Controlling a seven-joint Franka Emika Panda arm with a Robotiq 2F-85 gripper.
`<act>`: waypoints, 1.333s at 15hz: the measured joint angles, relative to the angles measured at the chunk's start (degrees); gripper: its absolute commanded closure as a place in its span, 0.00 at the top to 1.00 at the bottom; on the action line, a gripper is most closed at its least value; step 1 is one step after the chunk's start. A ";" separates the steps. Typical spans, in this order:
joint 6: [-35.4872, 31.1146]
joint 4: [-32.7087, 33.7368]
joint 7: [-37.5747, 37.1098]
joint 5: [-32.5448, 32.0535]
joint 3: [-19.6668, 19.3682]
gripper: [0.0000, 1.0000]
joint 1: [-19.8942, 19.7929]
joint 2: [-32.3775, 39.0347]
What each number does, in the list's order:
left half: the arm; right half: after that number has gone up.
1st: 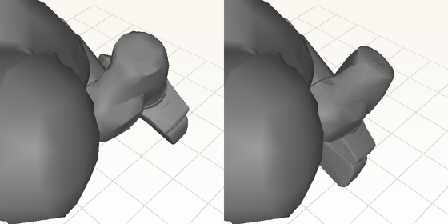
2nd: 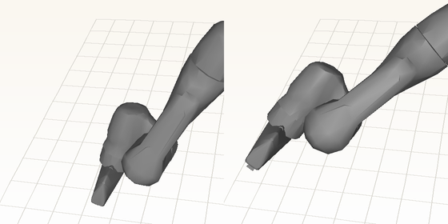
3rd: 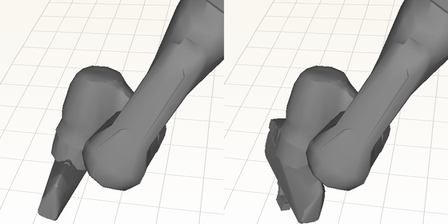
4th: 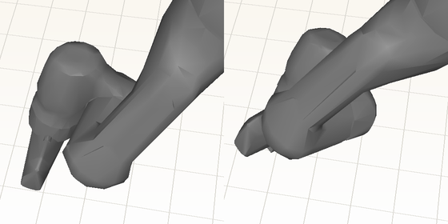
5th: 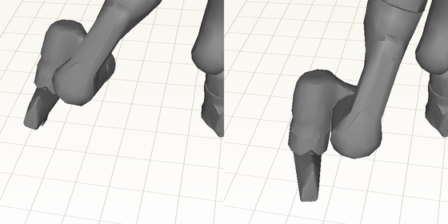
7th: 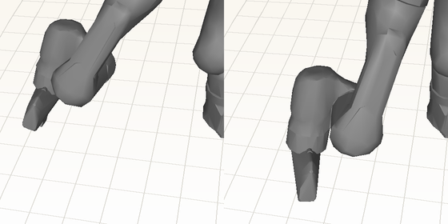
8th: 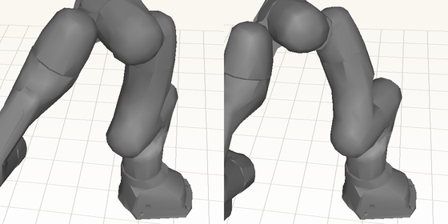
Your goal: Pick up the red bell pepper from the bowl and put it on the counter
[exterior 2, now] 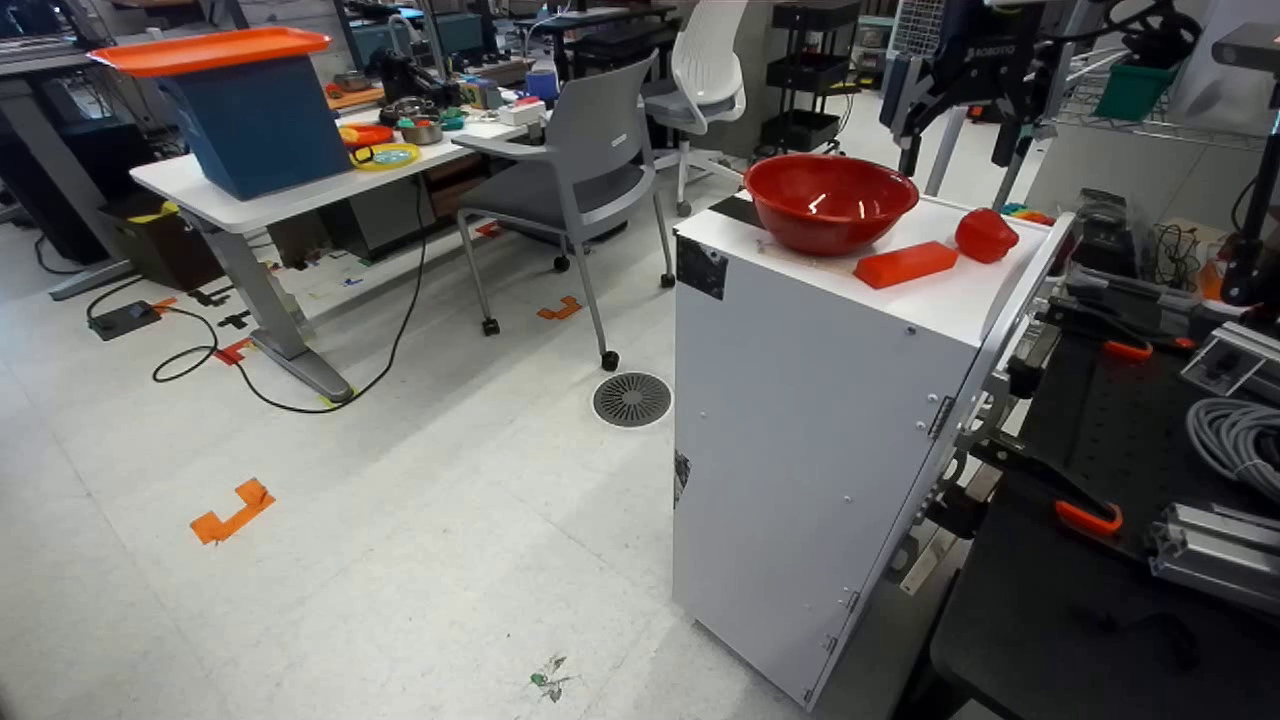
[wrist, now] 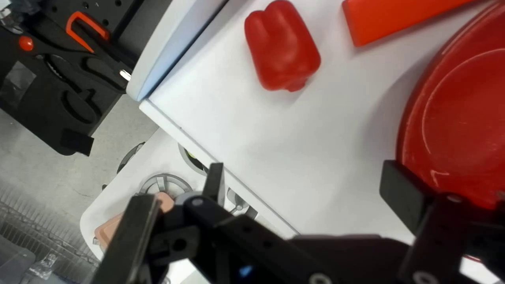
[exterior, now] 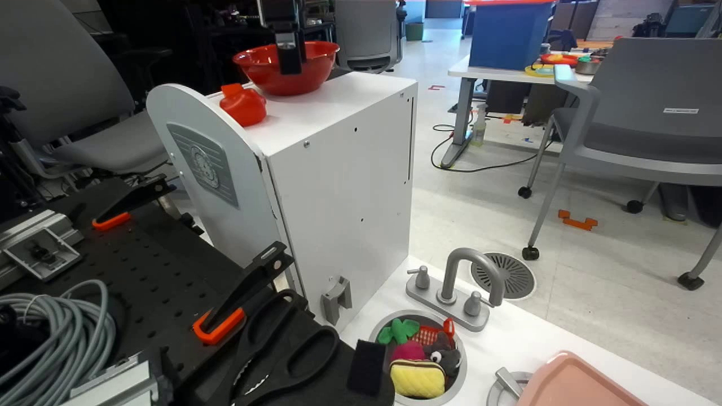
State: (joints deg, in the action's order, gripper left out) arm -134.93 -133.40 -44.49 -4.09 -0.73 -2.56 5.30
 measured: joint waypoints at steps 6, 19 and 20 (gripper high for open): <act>0.00 -3.23 0.36 -6.18 0.21 1.00 0.78 -7.06; 1.51 -6.80 2.35 -6.86 1.36 1.00 0.78 -14.16; 1.53 -6.85 2.35 -6.86 1.36 1.00 0.78 -14.23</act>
State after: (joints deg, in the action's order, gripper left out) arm -133.39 -140.24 -42.14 -10.95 0.63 -1.78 -8.93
